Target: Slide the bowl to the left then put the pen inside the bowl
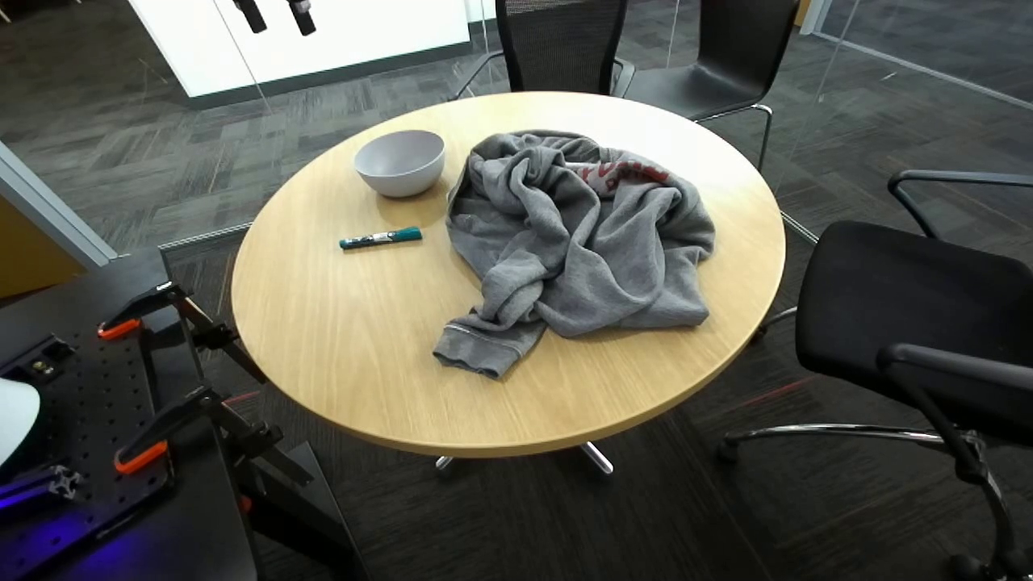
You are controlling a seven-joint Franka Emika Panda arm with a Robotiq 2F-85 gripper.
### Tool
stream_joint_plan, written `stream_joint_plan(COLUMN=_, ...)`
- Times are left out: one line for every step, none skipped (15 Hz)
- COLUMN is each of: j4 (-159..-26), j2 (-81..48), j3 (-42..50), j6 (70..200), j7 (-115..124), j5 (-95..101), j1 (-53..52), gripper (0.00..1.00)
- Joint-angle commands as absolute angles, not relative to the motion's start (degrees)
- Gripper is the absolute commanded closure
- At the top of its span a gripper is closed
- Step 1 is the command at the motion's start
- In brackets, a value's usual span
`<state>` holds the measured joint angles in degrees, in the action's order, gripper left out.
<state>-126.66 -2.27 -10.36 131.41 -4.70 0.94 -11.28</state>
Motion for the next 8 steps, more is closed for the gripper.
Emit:
stream_joint_plan(j4=-123.0, j2=-8.7, j3=-11.3, j6=133.7, j7=-6.8, j5=1.6, j1=-11.7, gripper=0.00)
stream_joint_plan(j4=-122.5, j2=-10.2, j3=-11.5, j6=134.6, j7=-6.1, j5=1.7, j1=-11.8, gripper=0.00)
stream_joint_plan(j4=-122.0, j2=-11.8, j3=-11.7, j6=135.3, j7=-5.6, j5=2.1, j1=-12.1, gripper=0.00)
stream_joint_plan(j4=-121.5, j2=-13.0, j3=-11.7, j6=136.1, j7=-5.0, j5=2.6, j1=-12.4, gripper=0.00)
stream_joint_plan(j4=-120.9, j2=-14.6, j3=-11.6, j6=136.6, j7=-4.5, j5=3.1, j1=-12.7, gripper=0.00)
stream_joint_plan(j4=-120.5, j2=-15.9, j3=-11.4, j6=137.5, j7=-3.6, j5=3.9, j1=-13.0, gripper=0.00)
stream_joint_plan(j4=-120.0, j2=-17.0, j3=-11.2, j6=138.0, j7=-2.9, j5=4.5, j1=-13.3, gripper=0.00)
stream_joint_plan(j4=-119.3, j2=-18.4, j3=-11.0, j6=138.4, j7=-2.6, j5=5.3, j1=-13.6, gripper=0.00)
